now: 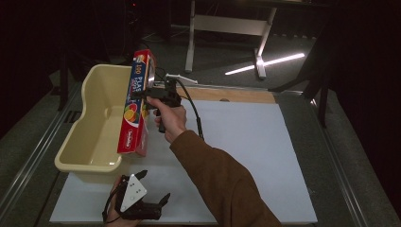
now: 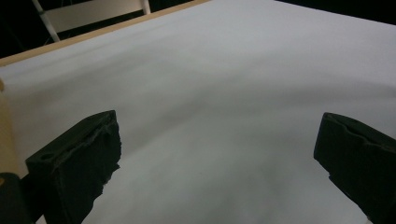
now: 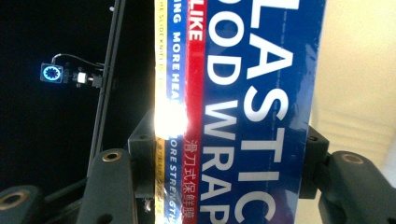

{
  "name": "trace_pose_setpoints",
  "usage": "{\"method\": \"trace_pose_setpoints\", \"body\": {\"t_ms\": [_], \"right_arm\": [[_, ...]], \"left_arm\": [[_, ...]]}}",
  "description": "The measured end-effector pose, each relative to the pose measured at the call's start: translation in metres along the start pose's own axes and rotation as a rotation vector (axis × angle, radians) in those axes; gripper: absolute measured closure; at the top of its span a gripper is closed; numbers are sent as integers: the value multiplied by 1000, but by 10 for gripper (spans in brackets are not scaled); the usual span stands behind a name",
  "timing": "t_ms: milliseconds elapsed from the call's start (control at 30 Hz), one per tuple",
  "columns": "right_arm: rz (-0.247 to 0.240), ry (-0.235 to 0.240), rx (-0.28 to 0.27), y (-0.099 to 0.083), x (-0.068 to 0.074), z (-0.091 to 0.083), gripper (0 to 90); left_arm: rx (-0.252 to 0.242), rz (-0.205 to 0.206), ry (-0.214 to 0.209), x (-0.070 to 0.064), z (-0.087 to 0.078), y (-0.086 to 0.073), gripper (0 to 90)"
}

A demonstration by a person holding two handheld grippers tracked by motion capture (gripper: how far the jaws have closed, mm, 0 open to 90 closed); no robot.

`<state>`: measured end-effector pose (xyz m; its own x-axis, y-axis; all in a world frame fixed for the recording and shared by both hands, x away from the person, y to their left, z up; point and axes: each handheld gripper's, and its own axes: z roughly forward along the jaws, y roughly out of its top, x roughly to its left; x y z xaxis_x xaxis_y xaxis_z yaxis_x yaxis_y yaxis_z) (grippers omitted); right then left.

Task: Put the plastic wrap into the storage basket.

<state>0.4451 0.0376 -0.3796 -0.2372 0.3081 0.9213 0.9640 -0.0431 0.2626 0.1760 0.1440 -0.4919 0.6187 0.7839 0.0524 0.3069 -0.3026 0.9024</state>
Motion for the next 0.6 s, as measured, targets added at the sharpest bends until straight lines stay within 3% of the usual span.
{"method": "trace_pose_setpoints", "body": {"t_ms": [267, 600], "right_arm": [[1, 19, 3, -5, 8, 13, 416], [2, 6, 3, -11, 11, 25, 414]], "left_arm": [[-6, -2, -1, 1, -1, 0, 10], [-12, -10, 0, 2, -3, 0, 10]]}}
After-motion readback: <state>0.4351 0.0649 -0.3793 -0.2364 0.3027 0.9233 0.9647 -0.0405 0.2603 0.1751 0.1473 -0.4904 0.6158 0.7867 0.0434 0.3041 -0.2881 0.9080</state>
